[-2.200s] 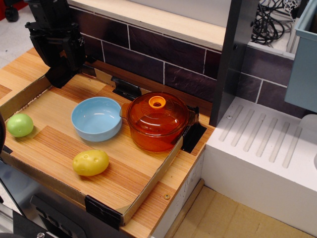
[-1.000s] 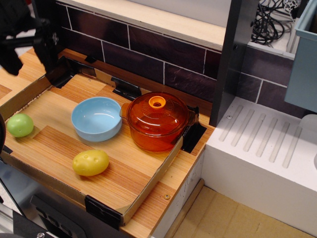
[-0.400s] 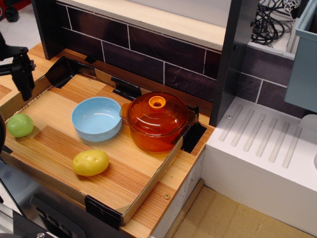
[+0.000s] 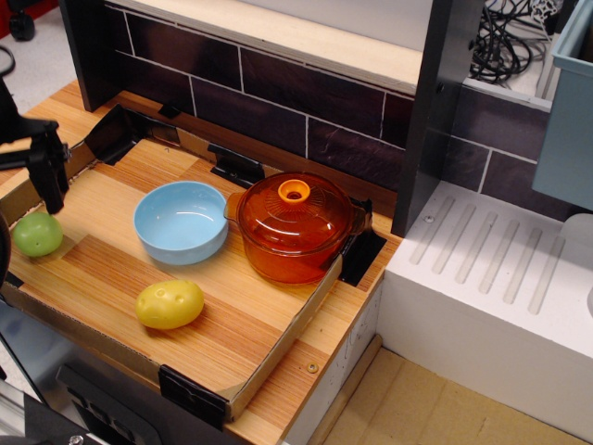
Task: Put pear in bowl
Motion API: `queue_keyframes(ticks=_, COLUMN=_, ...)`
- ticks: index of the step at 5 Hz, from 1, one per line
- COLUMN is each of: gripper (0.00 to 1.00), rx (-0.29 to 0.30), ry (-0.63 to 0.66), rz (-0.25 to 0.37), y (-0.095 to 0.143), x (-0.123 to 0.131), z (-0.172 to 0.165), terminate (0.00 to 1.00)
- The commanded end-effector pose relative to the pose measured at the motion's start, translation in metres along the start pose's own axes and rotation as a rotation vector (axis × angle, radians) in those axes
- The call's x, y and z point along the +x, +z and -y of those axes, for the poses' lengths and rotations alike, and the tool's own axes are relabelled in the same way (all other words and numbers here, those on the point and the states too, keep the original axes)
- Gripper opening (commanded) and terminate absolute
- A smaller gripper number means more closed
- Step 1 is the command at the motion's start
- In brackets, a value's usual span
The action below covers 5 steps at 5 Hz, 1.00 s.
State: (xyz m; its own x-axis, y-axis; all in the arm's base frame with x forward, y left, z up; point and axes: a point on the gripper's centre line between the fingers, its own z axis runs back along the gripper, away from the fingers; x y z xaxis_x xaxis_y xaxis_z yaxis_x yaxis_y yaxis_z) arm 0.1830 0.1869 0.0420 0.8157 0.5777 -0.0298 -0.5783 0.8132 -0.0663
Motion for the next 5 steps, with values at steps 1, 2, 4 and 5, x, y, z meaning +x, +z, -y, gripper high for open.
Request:
queue_keyframes(ticks=1, gripper=1.0, rx=0.033, ry=-0.038, rz=-0.016, y=-0.028, x=-0.009, z=0.002, terminate=0.0)
queue_keyframes(ticks=2, gripper=1.0, rx=0.003, ry=-0.064, rz=0.004, y=-0.029, x=-0.004, z=0.008, terminate=0.0)
queue_keyframes(ticks=4, gripper=0.0, rx=-0.085, ry=-0.21, rz=0.066, y=-0.011, x=-0.013, z=0.018, terminate=0.0)
queue_keyframes(ticks=5, gripper=0.0, rx=-0.131, ry=-0.34, rz=0.157, y=0.013, x=-0.013, z=0.041, terminate=0.0)
